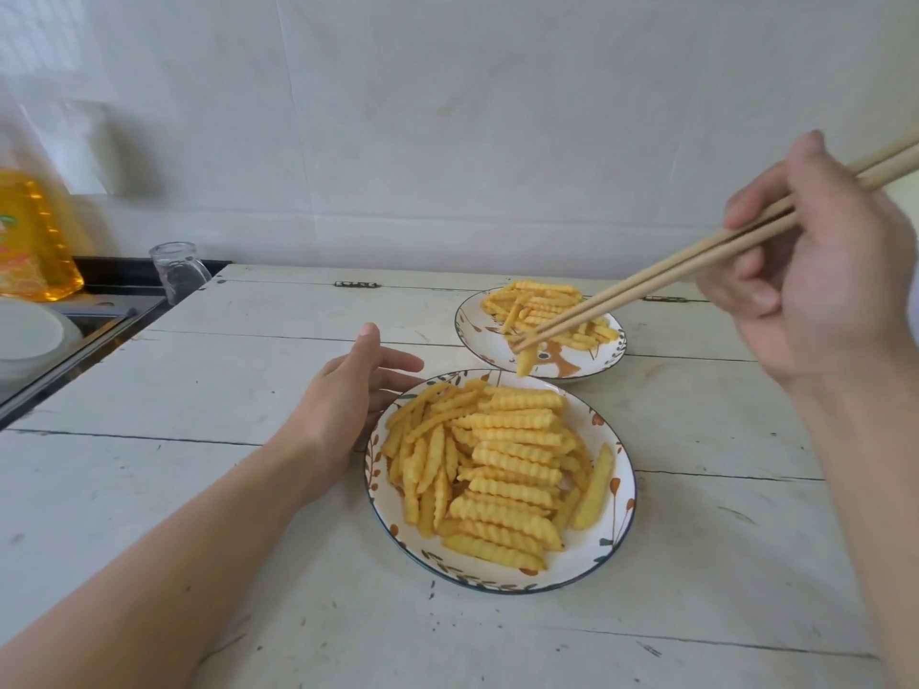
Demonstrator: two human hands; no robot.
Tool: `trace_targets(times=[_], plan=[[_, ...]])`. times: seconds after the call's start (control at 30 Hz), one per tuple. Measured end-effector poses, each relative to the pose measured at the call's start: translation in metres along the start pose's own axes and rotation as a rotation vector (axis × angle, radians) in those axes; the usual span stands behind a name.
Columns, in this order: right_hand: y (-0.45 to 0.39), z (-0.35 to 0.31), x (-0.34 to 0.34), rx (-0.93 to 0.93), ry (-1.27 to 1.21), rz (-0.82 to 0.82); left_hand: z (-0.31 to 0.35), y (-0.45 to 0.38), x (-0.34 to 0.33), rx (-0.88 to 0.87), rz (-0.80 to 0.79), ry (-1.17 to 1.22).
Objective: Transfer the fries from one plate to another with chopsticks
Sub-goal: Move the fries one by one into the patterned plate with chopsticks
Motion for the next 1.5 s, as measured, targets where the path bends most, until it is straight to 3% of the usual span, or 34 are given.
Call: trace_targets(times=[0.33,0.5,0.7,0.8,0.9,1.2,1.5], plan=[[0.031,0.044,-0.033,-0.21,-0.146,-0.027,-0.001,-0.002,0.0,0.006,0.0,0.014],[0.031,0.061,-0.027,-0.365,0.08,0.005,0.0,-0.001,0.001,0.013,-0.006,0.021],[0.013,0.044,-0.005,-0.177,0.101,0.168,-0.001,-0.002,0.0,0.002,-0.012,0.008],[0.008,0.051,0.01,-0.06,0.236,0.253,-0.002,-0.002,0.0,-0.007,-0.013,0.005],[0.009,0.07,0.011,-0.001,0.399,0.223,-0.002,-0.002,0.0,-0.012,-0.015,0.004],[0.007,0.107,-0.027,0.061,0.574,0.107,-0.003,-0.004,0.0,-0.018,-0.011,0.006],[-0.017,0.105,-0.048,0.132,0.773,0.129,-0.003,-0.005,0.001,-0.018,-0.013,0.022]])
Point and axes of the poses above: each hand's wrist, its own y-axis away from the middle knuckle, its own x-axis out of the back of the hand, z = x × y, the point moved 6 cm from there along -y, towards the middle knuckle, and after that the axes turned 2 degrees about y, right-handed, at the moved point
